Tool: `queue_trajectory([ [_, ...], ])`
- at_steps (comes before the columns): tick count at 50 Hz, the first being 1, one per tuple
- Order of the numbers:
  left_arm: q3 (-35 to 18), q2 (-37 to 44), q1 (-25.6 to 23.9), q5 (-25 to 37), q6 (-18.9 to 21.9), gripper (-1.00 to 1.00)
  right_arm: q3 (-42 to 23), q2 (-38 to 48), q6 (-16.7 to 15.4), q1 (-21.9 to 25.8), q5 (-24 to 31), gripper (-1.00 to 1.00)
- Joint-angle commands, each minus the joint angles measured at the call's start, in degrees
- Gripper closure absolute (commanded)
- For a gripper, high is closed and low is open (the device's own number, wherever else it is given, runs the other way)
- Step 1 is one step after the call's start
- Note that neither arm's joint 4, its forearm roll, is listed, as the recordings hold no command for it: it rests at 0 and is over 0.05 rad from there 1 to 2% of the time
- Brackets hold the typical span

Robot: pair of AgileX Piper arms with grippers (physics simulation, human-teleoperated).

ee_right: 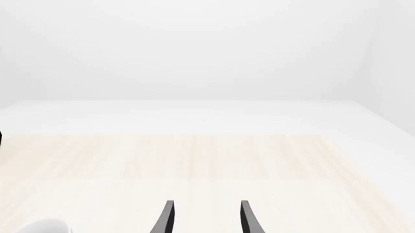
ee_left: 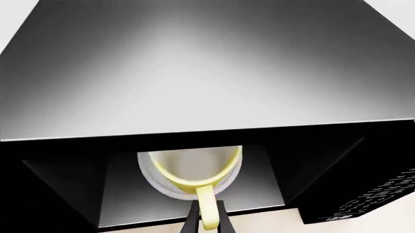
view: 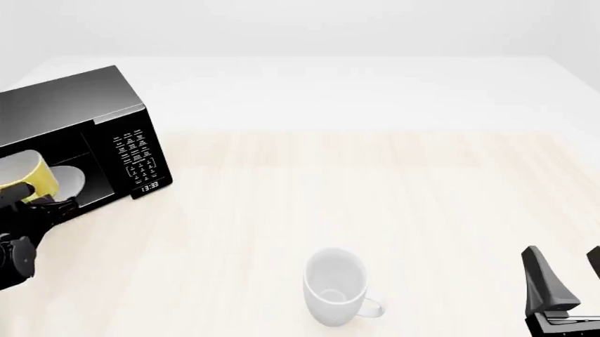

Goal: Put the yellow and white mug in the microwave and close it.

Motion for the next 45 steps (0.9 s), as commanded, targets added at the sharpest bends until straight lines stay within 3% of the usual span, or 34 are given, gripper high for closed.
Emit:
queue_trajectory([
  [1,-2.6,1.9,2.3,0.2,0.0,1.00,0.0,0.0,0.0,0.0,0.0,-1.00],
  [44,-9.4,11.7,3.2,2.6,0.1,1.00,0.0,0.0,0.0,0.0,0.0,-1.00],
  [45,-9.8,11.8,3.3,3.4,0.2,-1.00,0.0,0.0,0.0,0.0,0.0,-1.00],
])
